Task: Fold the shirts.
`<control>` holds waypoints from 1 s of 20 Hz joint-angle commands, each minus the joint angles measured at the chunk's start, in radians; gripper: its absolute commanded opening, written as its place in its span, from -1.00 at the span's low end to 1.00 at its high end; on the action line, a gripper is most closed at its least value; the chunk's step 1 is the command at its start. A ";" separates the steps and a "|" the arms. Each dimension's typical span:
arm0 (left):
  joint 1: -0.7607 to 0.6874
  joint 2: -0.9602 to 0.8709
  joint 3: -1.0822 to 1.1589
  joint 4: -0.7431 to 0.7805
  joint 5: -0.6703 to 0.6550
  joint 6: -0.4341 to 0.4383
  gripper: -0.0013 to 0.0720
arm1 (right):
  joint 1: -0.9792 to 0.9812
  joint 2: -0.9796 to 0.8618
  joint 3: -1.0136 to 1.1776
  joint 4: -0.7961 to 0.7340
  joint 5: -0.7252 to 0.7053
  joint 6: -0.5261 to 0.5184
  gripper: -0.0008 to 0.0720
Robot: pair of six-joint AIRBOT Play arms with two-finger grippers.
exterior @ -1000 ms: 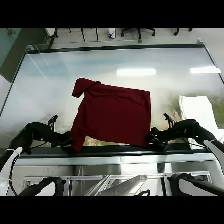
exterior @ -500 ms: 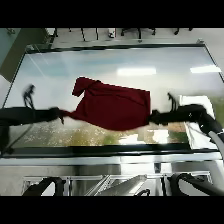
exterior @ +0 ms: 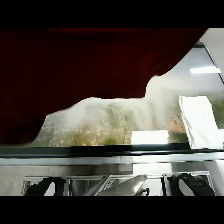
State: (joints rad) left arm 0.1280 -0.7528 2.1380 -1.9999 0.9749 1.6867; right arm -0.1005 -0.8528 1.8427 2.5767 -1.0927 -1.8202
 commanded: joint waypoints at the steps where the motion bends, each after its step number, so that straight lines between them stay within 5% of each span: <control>1: 0.000 -0.091 0.310 0.033 0.082 -0.017 -0.93 | 0.000 0.044 0.148 -0.087 0.011 0.053 -0.93; 6: 0.000 -0.248 0.198 -0.099 0.224 -0.014 -0.93 | 0.005 -0.071 0.132 -0.087 -0.151 0.087 -0.93; 13: -0.127 -0.393 -0.605 -0.165 -0.212 0.188 -0.93 | 0.000 -0.325 -0.267 -0.230 -0.088 0.089 -0.93; 16: -0.180 -0.674 -0.606 -0.165 -0.314 0.198 -0.93 | -0.002 -0.526 -0.376 -0.323 0.068 0.090 -0.92; 20: -0.241 -1.064 -0.355 -0.168 -0.227 0.198 -0.93 | -0.035 -0.804 -0.373 -0.203 0.252 0.089 -0.92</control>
State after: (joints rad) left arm -0.0700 -1.5791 1.6695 -2.1620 0.7364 1.8702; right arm -0.1169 -1.4780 1.4979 2.3196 -0.9932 -1.7283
